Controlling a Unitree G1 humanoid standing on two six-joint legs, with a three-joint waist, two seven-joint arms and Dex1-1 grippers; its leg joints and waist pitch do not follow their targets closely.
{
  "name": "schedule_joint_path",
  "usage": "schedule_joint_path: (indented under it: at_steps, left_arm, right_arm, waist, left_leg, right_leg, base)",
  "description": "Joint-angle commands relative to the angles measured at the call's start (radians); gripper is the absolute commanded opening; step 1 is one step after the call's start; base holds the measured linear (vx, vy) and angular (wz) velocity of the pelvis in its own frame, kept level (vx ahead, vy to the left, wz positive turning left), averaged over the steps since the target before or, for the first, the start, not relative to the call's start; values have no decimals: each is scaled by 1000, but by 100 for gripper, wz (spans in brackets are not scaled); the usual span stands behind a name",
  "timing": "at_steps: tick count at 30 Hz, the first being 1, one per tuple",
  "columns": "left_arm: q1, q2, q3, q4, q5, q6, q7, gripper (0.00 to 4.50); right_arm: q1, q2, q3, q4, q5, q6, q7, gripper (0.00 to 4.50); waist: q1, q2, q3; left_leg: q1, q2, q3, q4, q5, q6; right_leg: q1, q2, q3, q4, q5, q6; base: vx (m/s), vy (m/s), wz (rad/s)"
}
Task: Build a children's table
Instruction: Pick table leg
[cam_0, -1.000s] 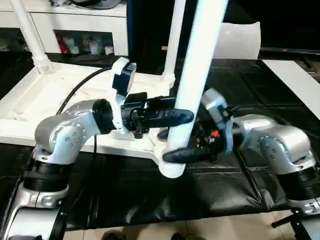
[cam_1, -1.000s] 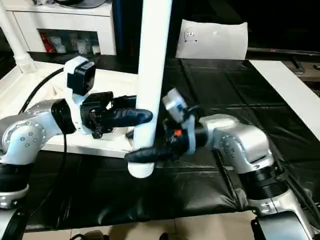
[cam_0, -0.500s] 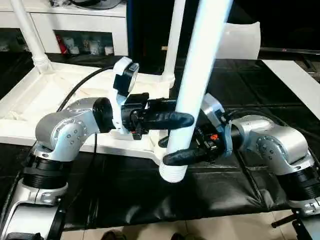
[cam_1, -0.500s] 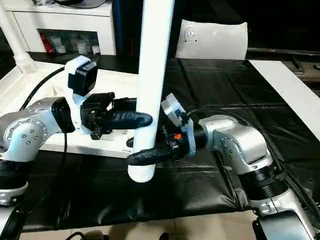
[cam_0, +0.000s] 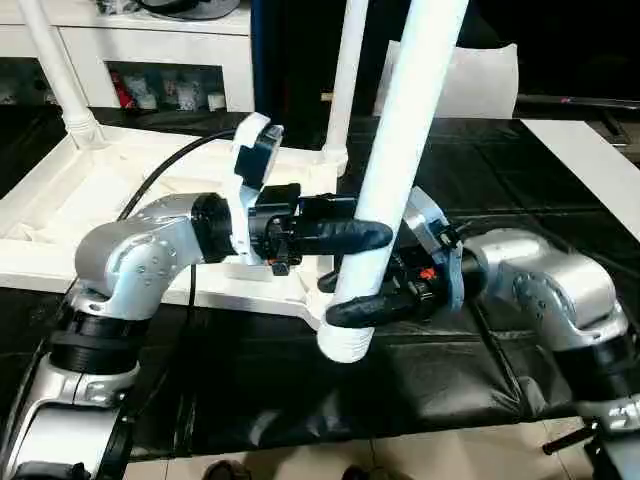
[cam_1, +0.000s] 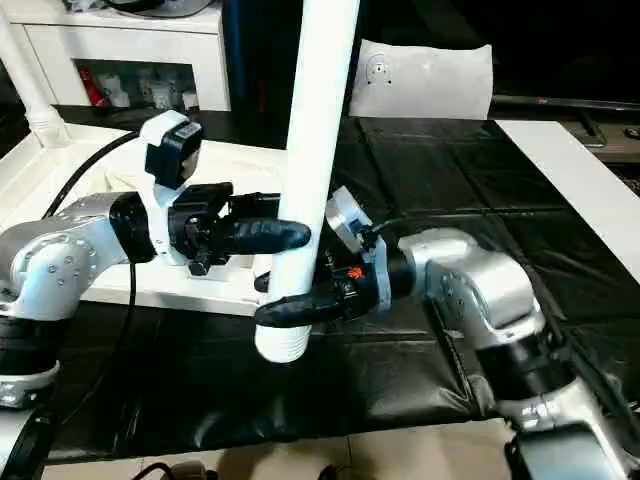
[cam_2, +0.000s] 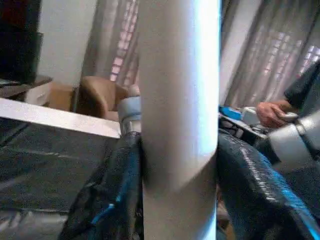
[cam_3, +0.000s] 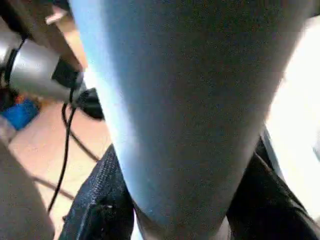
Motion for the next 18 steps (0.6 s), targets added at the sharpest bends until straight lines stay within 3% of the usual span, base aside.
schedule_joint_path:
  at_steps: [1, 2, 4, 6, 7, 8, 10, 12, 16, 17, 18]
  left_arm:
    - [5, -12, 14, -32, -5, 5, 28, 288]
    - [9, -19, 21, -31, -9, 7, 44, 294]
    - [25, -36, 38, -29, -17, 5, 79, 296]
    - [28, -38, 40, -29, -18, 5, 84, 315]
    - [37, -50, 54, -30, -36, 10, 99, 330]
    - [58, -67, 82, -35, -69, 15, 117, 339]
    - [80, -95, 137, -36, -126, 19, 153, 347]
    - [92, -115, 191, -42, -152, -8, 179, 375]
    - [97, -124, 253, -24, -148, -54, 227, 407]
    - [101, -98, 255, 2, -97, -80, 233, 420]
    - [101, -98, 255, 2, -97, -80, 233, 426]
  right_arm:
    - [5, 10, -30, -27, 19, 7, -42, 193]
    - [11, 16, -35, -30, 22, 10, -56, 193]
    - [30, 40, -53, -44, 45, 37, -104, 193]
    - [32, 43, -55, -47, 48, 40, -110, 193]
    - [44, 56, -63, -58, 55, 42, -128, 193]
    - [72, 85, -79, -82, 73, 39, -159, 193]
    - [106, 123, -101, -110, 86, 26, -203, 193]
    - [130, 159, -126, -120, 82, 1, -265, 193]
    - [156, 199, -156, -121, 35, -52, -375, 193]
    - [164, 208, -165, -105, -22, -92, -437, 193]
    - [164, 208, -165, -105, -22, -92, -437, 193]
  waist:
    - [0, 21, -83]
    - [1, 19, -84]
    - [1, 32, -83]
    - [1, 26, -85]
    - [2, 33, -84]
    - [2, 38, -84]
    - [1, 31, -85]
    - [0, 36, -86]
    - [-5, 39, -85]
    - [-6, 50, -85]
    - [-11, 46, -85]
  left_leg:
    - [1, 4, 11, -67, -201, -16]
    - [3, 3, 9, -67, -212, -17]
    - [3, 2, 8, -68, -216, -18]
    - [4, -1, 9, -67, -230, -11]
    - [4, -2, 9, -67, -231, -11]
    - [1, -3, 9, -65, -228, -12]
    - [-2, -4, 10, -64, -231, -9]
    - [-2, -4, 9, -66, -229, -9]
    - [7, -9, 7, -65, -262, -12]
    - [8, -7, 5, -67, -266, -16]
    - [8, -9, 4, -69, -272, -17]
  right_leg:
    - [57, -57, 42, -79, -438, -100]
    - [58, -57, 40, -79, -451, -95]
    - [57, -55, 41, -79, -432, -101]
    - [58, -54, 38, -83, -459, -84]
    - [57, -54, 39, -83, -465, -82]
    - [58, -56, 38, -85, -471, -78]
    - [58, -56, 34, -90, -488, -70]
    - [56, -55, 33, -94, -499, -55]
    - [51, -52, 24, -105, -548, -22]
    - [48, -52, 25, -107, -540, -16]
    - [50, -48, 23, -107, -536, -7]
  base:
    - [0, 0, 0]
    - [0, 0, 0]
    - [0, 0, 0]
    - [0, 0, 0]
    - [0, 0, 0]
    - [0, 0, 0]
    - [0, 0, 0]
    - [0, 0, 0]
    - [0, 0, 0]
    - [0, 0, 0]
    - [0, 0, 0]
